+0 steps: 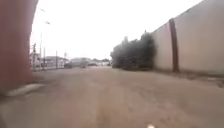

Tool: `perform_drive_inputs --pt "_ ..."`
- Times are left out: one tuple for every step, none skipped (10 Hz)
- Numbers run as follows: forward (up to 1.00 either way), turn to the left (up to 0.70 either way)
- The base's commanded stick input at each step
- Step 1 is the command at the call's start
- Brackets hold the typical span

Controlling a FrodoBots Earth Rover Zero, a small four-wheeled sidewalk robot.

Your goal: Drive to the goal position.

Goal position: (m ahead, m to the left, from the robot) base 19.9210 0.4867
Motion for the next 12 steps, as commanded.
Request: perform_drive_inputs --pt "1.0 0.0" --pt "1.0 0.0" --pt "1.0 0.0" --pt "1.0 0.0" --pt "1.0 0.0" --pt "1.0 0.0" --pt "1.0 0.0" --pt "1.0 0.0" --pt "1.0 0.0" --pt "1.0 0.0" --pt "1.0 0.0" --pt "1.0 0.0"
